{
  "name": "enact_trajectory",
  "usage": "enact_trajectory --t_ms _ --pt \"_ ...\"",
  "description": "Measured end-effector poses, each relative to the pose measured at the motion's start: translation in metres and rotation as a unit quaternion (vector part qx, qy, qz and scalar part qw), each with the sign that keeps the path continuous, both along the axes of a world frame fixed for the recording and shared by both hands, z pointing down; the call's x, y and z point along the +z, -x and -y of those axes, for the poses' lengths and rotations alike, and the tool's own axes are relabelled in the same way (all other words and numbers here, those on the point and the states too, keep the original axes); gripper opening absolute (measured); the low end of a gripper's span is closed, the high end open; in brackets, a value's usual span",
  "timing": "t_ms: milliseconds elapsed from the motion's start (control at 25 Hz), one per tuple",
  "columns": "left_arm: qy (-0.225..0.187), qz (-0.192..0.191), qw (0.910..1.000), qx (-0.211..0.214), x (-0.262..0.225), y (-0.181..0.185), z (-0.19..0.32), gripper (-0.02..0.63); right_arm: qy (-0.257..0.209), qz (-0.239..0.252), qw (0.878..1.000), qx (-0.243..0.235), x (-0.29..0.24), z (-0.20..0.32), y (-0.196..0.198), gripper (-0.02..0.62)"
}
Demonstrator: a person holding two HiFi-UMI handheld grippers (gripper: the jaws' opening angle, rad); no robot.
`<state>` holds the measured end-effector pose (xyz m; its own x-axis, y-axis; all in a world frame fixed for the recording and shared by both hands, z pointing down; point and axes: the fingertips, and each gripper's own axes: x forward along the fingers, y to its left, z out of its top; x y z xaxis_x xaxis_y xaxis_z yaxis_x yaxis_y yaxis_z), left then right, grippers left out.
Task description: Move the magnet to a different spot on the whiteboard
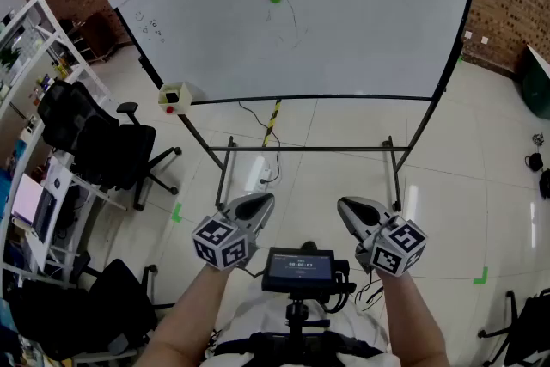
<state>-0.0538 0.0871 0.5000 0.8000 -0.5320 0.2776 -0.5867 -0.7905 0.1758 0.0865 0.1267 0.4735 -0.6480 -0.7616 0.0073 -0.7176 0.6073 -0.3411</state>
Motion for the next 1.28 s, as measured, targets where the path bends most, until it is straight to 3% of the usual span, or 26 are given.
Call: enact_trajectory --t_ms 800,1280 --pt "-0.009 0.004 0.9999 0.004 -0.009 -0.015 -0.001 0.034 -0.001 0.012 1.000 0.009 0.001 -0.006 -0.014 0.028" --pt "-0.012 0.000 0.9985 -0.054 -0.011 0.025 0.017 0.034 0.000 0.010 0.999 -0.042 0.003 0.031 0.019 0.028"
